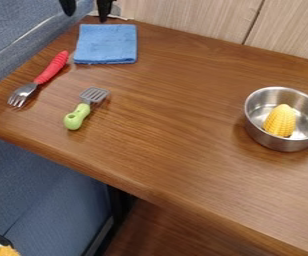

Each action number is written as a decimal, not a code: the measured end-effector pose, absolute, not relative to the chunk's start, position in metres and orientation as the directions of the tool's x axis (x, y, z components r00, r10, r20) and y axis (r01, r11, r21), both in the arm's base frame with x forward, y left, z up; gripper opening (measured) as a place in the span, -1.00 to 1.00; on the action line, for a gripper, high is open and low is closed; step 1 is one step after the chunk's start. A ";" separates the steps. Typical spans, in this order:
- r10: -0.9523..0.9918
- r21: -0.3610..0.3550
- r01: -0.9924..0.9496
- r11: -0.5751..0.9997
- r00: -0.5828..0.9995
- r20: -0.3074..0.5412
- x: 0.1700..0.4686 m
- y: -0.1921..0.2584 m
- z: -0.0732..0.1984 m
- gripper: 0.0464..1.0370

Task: Pick up the green spatula and place it to the right of the blue napkin

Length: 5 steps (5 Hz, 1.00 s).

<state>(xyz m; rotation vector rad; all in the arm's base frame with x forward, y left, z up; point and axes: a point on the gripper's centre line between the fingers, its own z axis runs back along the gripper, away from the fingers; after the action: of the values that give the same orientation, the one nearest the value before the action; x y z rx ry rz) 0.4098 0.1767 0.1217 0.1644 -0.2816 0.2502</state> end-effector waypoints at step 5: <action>0.159 0.043 -0.174 0.984 0.960 0.229 0.316 0.139 0.111 0.92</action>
<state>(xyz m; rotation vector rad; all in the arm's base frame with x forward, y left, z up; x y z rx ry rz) 0.3159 0.1385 0.1113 0.0629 -0.2270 0.1689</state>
